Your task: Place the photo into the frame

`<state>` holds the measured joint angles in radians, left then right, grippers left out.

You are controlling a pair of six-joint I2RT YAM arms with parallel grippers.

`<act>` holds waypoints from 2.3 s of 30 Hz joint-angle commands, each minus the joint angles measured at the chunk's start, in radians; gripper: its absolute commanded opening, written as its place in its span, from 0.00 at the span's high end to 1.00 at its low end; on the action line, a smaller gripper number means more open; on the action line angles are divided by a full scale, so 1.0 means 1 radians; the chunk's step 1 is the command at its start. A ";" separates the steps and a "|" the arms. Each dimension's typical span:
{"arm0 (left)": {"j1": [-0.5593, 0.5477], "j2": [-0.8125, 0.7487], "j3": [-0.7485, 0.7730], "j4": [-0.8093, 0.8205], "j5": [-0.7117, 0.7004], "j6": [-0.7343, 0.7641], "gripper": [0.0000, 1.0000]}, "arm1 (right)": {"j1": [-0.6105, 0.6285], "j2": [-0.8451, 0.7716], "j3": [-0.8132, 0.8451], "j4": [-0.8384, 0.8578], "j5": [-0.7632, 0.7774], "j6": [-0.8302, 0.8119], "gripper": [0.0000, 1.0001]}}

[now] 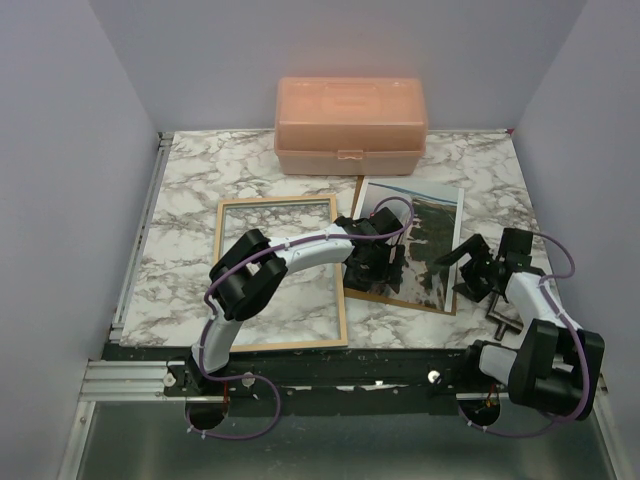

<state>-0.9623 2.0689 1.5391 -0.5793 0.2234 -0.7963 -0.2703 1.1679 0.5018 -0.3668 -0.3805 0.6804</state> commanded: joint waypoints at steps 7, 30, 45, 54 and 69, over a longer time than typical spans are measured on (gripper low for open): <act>-0.004 0.033 -0.010 -0.025 -0.014 0.025 0.22 | 0.006 -0.097 -0.059 -0.101 0.090 0.045 0.06; -0.015 0.046 0.006 -0.040 -0.022 0.045 0.22 | 0.006 -0.163 -0.113 0.002 -0.231 0.052 0.06; -0.038 0.002 -0.002 -0.011 -0.054 0.080 0.13 | 0.006 -0.223 -0.032 -0.156 -0.028 0.040 0.05; 0.053 -0.108 -0.056 0.034 -0.134 0.079 0.01 | 0.006 -0.213 -0.009 -0.141 -0.026 0.023 0.05; 0.174 0.116 0.268 -0.220 -0.307 0.137 0.01 | 0.006 -0.065 -0.047 -0.081 0.018 0.017 0.04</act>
<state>-0.7937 2.0964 1.7035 -0.6830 -0.0048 -0.6968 -0.2676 1.0931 0.4686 -0.4541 -0.4343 0.7059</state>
